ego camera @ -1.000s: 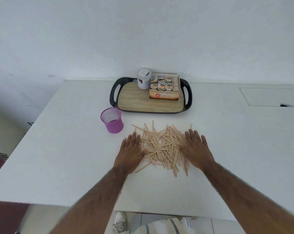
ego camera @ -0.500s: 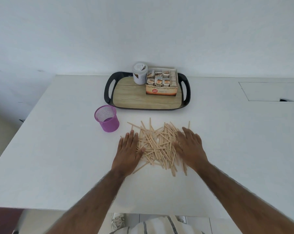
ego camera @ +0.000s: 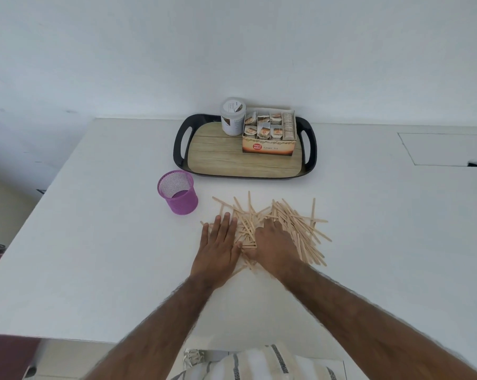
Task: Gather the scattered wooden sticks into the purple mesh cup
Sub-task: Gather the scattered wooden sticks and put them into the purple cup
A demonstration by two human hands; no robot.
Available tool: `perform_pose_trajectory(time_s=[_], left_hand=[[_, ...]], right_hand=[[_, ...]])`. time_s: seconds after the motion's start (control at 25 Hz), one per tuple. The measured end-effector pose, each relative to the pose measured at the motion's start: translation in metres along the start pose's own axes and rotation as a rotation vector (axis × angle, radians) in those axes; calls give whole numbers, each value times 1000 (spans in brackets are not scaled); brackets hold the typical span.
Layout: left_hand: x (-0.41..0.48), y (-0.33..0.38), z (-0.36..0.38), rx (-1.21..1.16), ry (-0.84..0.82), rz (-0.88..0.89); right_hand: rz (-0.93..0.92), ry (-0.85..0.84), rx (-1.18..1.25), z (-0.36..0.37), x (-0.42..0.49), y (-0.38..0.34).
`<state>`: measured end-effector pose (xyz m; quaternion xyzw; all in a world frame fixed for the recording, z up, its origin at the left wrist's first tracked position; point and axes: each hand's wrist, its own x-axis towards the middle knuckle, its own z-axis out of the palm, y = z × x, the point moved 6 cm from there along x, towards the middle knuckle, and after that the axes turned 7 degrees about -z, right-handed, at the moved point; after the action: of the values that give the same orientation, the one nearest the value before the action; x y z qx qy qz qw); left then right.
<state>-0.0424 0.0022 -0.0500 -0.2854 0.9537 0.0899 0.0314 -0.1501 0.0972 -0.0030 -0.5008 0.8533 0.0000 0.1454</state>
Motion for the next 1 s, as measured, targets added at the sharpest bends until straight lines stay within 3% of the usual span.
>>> perform_pose_trajectory(time_s=[0.52, 0.76, 1.0], left_hand=[[5, 17, 1, -40, -36, 36], [2, 13, -6, -237, -6, 67], [4, 1, -20, -474, 111, -17]], right_hand=[[12, 41, -40, -9, 1, -2], [16, 69, -75, -19, -2, 5], [16, 95, 15, -28, -1, 24]])
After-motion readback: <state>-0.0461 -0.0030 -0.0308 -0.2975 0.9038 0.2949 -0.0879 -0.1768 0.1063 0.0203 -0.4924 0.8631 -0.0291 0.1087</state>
